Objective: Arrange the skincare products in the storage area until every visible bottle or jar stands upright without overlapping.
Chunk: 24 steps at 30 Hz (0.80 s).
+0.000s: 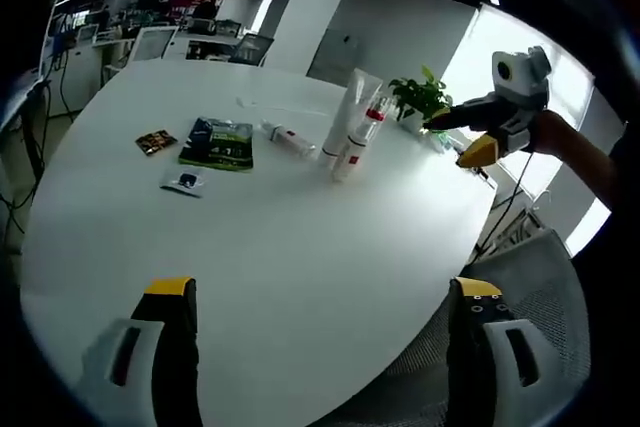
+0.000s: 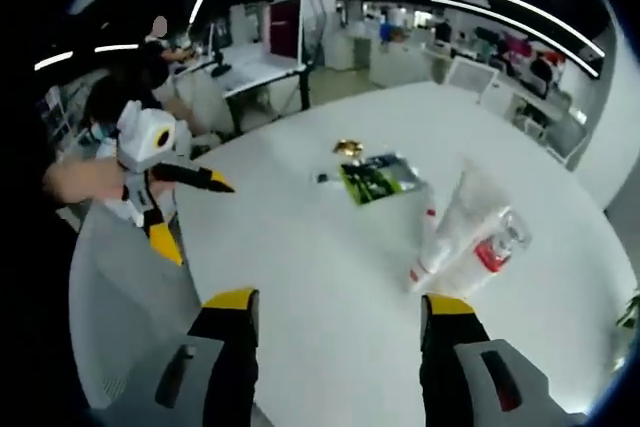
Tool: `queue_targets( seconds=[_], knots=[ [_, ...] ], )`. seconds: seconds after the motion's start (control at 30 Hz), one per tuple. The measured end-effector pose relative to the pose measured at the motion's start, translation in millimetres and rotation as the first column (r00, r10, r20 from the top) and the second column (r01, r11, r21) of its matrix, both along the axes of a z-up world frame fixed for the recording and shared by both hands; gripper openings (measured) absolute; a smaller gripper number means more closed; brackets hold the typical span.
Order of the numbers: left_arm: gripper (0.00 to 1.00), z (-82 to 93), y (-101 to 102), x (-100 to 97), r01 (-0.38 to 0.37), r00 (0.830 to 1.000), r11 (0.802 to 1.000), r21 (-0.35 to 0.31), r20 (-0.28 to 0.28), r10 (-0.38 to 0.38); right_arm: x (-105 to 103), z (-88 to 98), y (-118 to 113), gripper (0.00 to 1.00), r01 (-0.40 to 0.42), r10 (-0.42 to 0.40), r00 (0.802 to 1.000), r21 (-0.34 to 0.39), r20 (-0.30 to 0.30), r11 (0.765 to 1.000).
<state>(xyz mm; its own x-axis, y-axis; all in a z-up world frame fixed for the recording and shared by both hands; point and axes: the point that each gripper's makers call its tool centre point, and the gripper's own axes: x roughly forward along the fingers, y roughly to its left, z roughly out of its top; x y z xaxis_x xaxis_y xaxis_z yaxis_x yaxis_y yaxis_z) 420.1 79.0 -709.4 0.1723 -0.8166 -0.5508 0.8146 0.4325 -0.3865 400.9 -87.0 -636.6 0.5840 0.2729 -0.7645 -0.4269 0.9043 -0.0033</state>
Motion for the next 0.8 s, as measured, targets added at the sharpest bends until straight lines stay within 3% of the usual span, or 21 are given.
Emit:
queue_targets(
  seconds=[0.17,0.53,0.7,0.8],
  knots=[
    [0.97,-2.9,-1,0.8,0.008,1.000,1.000,-0.004,-0.007,-0.008,26,0.6,11,0.64,-0.043,0.042,0.999,-0.031,-0.018,0.999],
    [0.96,-3.4,-4,10.7,0.004,1.000,0.999,-0.036,-0.019,-0.005,94,23.2,23,0.57,-0.099,0.097,0.995,-0.073,-0.038,0.992],
    [0.95,-7.3,-1,13.6,0.000,1.000,0.999,-0.041,-0.029,-0.001,122,21.0,17,0.52,-0.119,0.110,0.990,-0.119,-0.083,0.986],
    [0.95,-7.9,0,15.3,-0.005,0.999,0.999,-0.048,-0.041,0.003,139,14.8,15,0.49,-0.116,0.103,0.987,-0.098,-0.126,0.988]
  ],
)
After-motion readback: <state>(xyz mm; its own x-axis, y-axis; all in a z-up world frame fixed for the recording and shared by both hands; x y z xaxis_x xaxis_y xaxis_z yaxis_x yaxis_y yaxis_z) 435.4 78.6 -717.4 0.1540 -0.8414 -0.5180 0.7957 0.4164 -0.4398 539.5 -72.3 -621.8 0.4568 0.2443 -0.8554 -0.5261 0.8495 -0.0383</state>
